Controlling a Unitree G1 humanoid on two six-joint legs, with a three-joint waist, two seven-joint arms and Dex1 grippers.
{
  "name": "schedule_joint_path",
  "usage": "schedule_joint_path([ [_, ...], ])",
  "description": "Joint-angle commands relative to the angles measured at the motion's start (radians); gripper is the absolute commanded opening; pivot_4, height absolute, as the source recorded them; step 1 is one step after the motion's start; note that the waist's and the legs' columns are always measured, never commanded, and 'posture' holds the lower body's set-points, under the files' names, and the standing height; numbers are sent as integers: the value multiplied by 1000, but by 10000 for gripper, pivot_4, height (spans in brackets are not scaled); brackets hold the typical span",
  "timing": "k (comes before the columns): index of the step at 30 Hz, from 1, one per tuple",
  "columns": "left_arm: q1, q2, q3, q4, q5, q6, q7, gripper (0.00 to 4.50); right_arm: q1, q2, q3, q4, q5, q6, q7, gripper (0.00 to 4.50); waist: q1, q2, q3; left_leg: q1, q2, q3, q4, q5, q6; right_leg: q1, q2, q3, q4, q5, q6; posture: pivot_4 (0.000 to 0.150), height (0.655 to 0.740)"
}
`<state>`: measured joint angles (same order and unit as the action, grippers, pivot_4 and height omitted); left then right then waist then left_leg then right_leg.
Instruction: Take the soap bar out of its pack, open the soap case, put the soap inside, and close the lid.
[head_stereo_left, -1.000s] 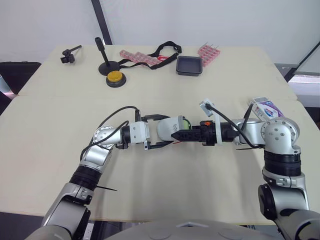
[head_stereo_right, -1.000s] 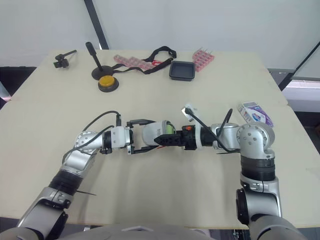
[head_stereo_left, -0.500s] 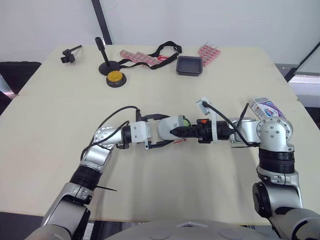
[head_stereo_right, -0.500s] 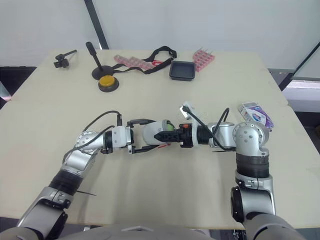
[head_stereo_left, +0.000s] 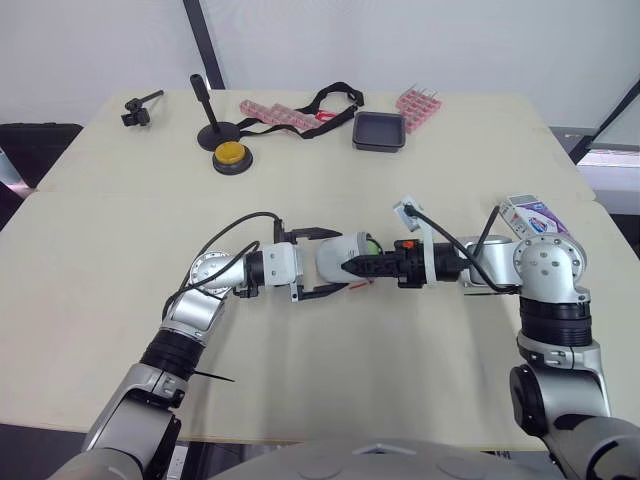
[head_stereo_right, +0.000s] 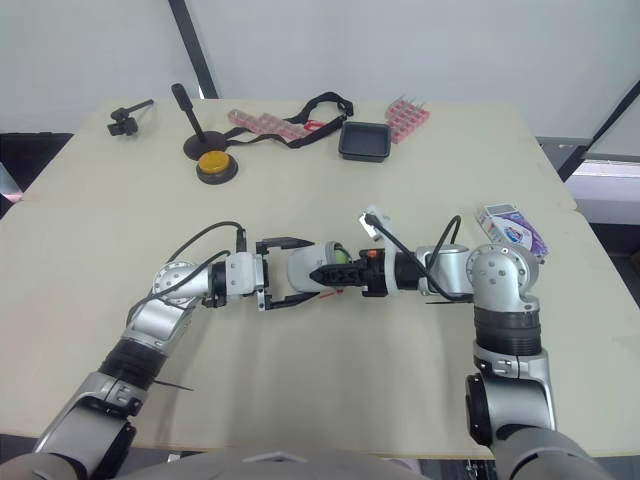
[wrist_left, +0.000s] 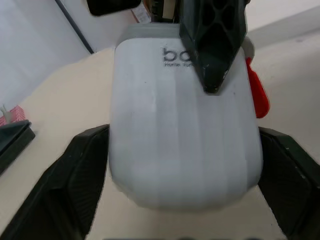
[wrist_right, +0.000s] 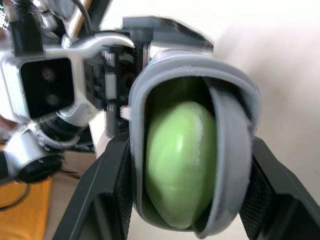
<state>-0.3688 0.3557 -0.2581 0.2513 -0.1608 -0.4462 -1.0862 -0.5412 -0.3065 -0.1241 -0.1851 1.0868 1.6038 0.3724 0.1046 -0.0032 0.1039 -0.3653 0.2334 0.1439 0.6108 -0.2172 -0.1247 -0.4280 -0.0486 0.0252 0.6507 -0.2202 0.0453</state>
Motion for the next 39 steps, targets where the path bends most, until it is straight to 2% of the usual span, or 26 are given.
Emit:
schedule_joint_path([
  [1,-31,8,24,-20,-54,41,-18,44937,5,-20,9,-42,17,11,23,21448,0,0,0,0,0,0,0,0,0,0,0,0,0,0,0,1500,7291],
  [4,-54,22,32,-11,-82,103,-60,44937,-1,-55,32,-53,-5,-2,46,21448,1,0,0,0,0,0,0,0,0,0,0,0,0,0,0,1500,7291],
  [7,-98,51,52,-3,-128,253,-108,44937,-19,-162,113,-82,-64,-68,105,21448,3,0,0,0,0,0,0,0,0,0,0,0,0,0,0,1500,7291],
  [11,-134,94,47,-16,-166,428,-172,44937,-66,-328,271,-115,-179,-196,227,21448,2,0,0,0,0,0,0,0,0,0,0,0,0,0,0,1500,7291],
  [14,-190,136,25,-36,-206,643,-236,44937,-176,-478,464,-131,-354,-348,352,21448,-5,4,3,0,0,0,-1,0,-1,0,1,1,-1,0,0,1500,7291],
  [16,-215,128,26,-46,-207,694,-234,44937,-231,-522,558,-142,-429,-414,419,21448,-5,4,3,1,0,0,-2,1,-1,0,1,1,0,0,0,1500,7291],
  [25,-235,71,-5,-196,-184,837,-136,44937,-449,-495,816,-213,-626,-483,558,21448,-4,3,3,-2,0,0,-1,1,-1,0,2,3,2,0,0,1500,7291],
  [39,-235,55,-54,-274,-146,853,-109,44937,-481,-428,906,-183,-767,-498,620,21448,0,3,4,-2,0,0,-1,1,-1,0,2,3,2,0,0,1500,7291],
])
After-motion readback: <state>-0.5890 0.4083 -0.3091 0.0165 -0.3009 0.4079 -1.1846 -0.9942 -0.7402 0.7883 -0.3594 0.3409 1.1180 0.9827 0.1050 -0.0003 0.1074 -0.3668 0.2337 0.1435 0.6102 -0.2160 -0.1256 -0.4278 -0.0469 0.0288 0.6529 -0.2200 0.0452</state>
